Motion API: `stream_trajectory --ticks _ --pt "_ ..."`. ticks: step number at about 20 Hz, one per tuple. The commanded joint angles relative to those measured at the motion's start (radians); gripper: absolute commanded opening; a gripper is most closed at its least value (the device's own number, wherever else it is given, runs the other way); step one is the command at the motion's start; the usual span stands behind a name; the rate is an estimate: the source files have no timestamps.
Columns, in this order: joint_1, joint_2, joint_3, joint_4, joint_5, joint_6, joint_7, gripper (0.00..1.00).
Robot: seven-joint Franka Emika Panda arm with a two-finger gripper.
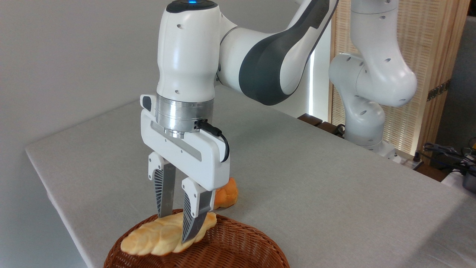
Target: Put bread into the basket
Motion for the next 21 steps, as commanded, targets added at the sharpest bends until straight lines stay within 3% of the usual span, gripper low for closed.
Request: stream_trajectory --ticks 1,5,9,14,18,21 --pt "-0.01 -0.008 0.0 0.008 -0.012 0.011 -0.005 1.0" --pt "-0.016 -0.065 -0.022 0.013 -0.012 -0.015 -0.014 1.0" --pt "-0.016 -0.122 -0.071 0.043 0.0 -0.206 -0.063 1.0" --pt "-0.016 -0.139 -0.078 0.117 0.0 -0.401 -0.082 1.0" --pt "-0.015 -0.131 -0.077 0.115 0.004 -0.441 -0.219 1.0" --pt "-0.015 -0.131 -0.077 0.115 0.003 -0.441 -0.218 1.0"
